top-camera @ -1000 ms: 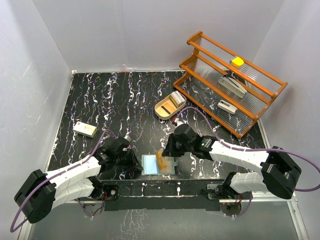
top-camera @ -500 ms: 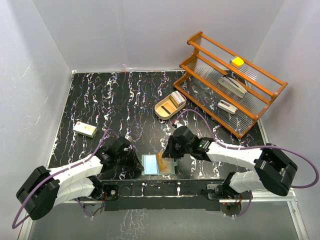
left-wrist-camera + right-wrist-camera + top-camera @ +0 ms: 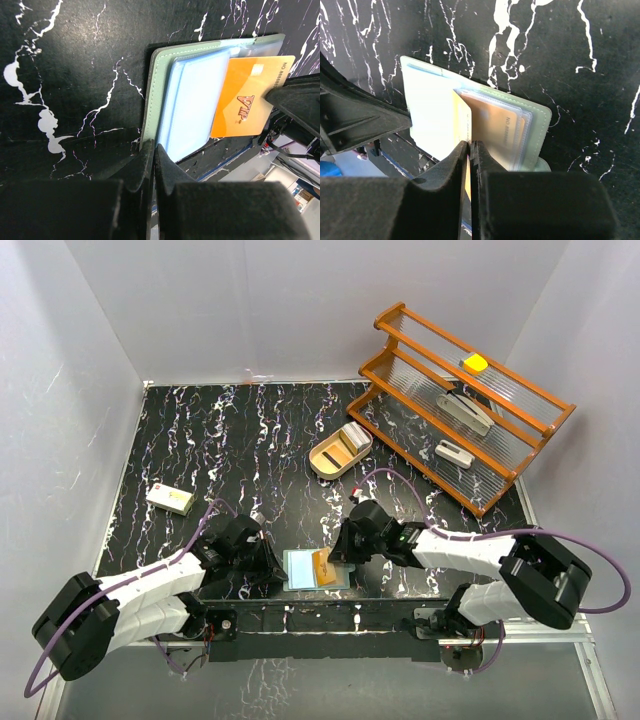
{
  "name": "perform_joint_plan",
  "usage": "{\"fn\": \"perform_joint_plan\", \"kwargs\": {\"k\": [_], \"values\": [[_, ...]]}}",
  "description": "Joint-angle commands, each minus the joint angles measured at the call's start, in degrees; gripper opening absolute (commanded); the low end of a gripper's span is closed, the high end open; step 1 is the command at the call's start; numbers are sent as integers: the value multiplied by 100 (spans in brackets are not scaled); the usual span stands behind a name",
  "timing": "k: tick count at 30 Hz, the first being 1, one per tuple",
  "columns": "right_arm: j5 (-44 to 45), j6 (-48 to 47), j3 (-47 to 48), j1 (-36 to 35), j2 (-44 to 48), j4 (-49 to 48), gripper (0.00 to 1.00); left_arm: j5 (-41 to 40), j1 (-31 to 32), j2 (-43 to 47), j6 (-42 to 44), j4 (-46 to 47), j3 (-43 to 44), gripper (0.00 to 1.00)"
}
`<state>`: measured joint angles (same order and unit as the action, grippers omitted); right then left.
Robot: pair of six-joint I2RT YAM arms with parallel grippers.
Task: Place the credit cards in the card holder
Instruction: Insert the credit card into the card holder.
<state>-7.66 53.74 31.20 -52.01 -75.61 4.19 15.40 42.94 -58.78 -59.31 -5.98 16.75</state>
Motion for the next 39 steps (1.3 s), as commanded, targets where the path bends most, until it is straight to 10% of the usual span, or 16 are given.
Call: {"fn": "perform_joint_plan", "kwargs": {"k": [1, 39], "values": [[83, 58, -141, 28, -62, -348, 6, 15, 23, -7, -35, -106, -159, 0], [103, 568, -430, -23, -388, -1076, 7, 199, 22, 242, -370, 184, -445, 0]]}}
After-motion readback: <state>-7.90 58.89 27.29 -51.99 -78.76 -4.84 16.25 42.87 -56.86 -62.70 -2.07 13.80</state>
